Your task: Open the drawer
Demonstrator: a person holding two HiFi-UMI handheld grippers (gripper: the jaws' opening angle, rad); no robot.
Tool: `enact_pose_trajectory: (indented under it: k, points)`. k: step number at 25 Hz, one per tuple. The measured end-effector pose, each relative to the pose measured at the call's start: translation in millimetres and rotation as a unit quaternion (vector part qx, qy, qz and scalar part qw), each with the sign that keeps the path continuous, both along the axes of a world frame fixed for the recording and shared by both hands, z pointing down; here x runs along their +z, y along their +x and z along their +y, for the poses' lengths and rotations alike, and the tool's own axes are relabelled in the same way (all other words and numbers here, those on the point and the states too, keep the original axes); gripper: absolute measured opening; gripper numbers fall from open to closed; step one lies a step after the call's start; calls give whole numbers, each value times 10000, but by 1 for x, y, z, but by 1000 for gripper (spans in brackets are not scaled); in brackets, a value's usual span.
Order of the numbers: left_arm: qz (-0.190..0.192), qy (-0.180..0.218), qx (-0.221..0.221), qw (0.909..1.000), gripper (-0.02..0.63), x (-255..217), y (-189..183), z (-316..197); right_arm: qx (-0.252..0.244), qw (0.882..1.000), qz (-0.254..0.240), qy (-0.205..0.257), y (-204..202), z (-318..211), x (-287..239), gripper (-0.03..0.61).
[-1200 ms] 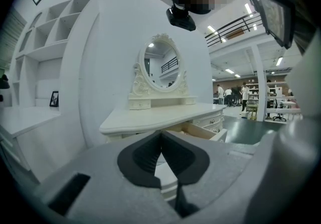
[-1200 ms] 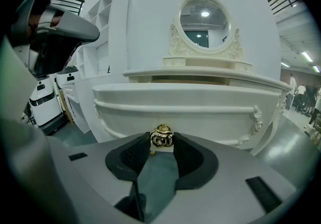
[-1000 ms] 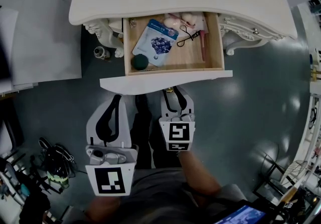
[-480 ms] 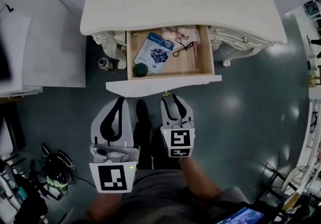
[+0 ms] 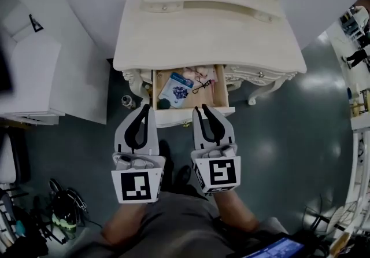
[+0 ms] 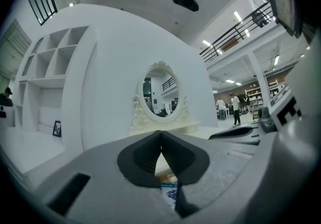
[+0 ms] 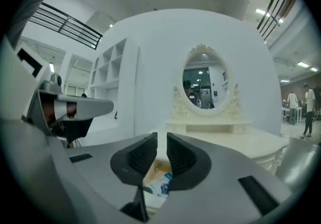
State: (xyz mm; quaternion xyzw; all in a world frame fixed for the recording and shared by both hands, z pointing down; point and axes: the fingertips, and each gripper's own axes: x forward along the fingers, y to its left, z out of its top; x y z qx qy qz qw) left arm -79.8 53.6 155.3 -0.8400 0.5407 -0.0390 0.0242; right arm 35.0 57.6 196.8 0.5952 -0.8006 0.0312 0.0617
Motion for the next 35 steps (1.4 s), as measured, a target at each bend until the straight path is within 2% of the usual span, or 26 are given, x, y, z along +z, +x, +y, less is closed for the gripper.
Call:
enact_pose_trajectory:
  k: [4, 9, 25, 35]
  points:
    - [-167, 132, -101, 9997, 15, -27, 4, -1, 16, 9993, 52, 363, 0, 4, -48, 31]
    - [-89, 286, -83, 9995, 15, -47, 7, -2, -20, 9980, 87, 632, -2, 8, -72, 18]
    - [-198, 294, 246, 9991, 15, -43, 19, 3, 52, 9974, 97, 706, -5, 6, -78, 14]
    - [-257, 278, 261, 9989, 15, -42, 17, -1, 24, 9972, 104, 738, -8, 2, -78, 14]
